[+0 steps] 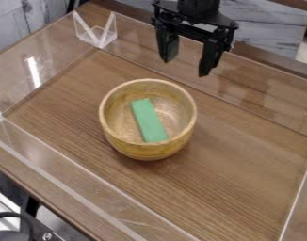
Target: Remove the green block from inside the brown bowl and put it on the table
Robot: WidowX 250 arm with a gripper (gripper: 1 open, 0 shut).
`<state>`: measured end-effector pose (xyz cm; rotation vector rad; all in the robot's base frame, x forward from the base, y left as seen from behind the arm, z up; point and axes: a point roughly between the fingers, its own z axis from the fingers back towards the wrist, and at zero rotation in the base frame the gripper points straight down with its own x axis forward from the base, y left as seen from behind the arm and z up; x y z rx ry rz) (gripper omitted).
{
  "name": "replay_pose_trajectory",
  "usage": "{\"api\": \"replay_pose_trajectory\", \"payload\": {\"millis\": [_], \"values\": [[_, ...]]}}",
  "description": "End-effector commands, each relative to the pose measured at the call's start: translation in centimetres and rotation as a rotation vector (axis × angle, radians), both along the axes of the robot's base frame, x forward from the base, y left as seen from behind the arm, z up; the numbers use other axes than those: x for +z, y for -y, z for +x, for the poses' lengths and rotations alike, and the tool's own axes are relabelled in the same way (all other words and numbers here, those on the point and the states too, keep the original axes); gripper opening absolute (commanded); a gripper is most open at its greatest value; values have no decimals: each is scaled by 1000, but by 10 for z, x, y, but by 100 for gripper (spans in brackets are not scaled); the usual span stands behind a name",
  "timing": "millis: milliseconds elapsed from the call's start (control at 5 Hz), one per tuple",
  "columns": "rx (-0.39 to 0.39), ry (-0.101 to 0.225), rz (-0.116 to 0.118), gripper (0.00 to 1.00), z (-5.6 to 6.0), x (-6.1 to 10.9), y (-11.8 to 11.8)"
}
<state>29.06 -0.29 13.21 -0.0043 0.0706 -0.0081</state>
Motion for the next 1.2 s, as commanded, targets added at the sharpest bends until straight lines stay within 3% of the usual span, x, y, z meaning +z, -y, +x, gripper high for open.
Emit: {"api": "replay_pose_trajectory", "payload": {"millis": [0,200,400,600,1000], "values": [[60,-7,-4,100,-8,-8,-10],[208,-48,-13,100,-30,-35,-30],[330,-30,-28,100,-46,-56,-50],[332,2,-43,100,-45,-61,-48],[332,10,-56,100,-39,-63,-41]]}}
